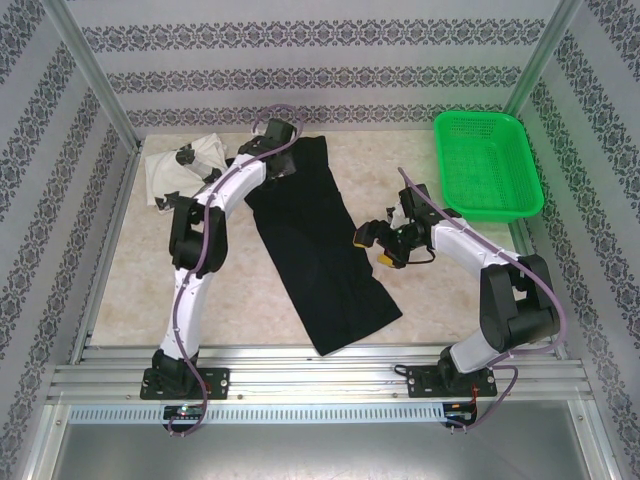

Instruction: Fold and stack the t-shirts

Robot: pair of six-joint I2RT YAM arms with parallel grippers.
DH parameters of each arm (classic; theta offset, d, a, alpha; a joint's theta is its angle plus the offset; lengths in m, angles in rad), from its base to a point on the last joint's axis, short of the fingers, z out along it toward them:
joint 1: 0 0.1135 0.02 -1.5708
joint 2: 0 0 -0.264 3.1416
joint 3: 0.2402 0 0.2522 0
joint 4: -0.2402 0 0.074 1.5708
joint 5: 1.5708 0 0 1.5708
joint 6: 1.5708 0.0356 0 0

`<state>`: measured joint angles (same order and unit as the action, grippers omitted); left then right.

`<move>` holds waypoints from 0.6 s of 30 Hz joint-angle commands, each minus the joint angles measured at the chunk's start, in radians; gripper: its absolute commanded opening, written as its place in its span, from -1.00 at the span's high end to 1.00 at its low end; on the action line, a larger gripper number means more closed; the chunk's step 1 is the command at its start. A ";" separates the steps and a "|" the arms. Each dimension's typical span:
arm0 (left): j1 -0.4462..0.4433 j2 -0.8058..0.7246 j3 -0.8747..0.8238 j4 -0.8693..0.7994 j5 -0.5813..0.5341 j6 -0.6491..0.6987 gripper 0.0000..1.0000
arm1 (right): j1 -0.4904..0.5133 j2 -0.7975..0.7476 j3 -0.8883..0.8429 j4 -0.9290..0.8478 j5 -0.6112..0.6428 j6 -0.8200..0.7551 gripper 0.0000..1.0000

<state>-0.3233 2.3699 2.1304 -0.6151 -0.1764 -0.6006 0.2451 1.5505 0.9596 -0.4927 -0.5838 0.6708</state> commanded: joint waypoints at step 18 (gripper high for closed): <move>0.044 0.204 0.231 -0.099 -0.052 0.094 0.39 | 0.008 -0.043 -0.025 -0.060 0.003 -0.057 -0.65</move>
<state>-0.3088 2.5557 2.3348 -0.6670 -0.1936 -0.5323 0.2451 1.5379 0.9489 -0.5320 -0.5842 0.6353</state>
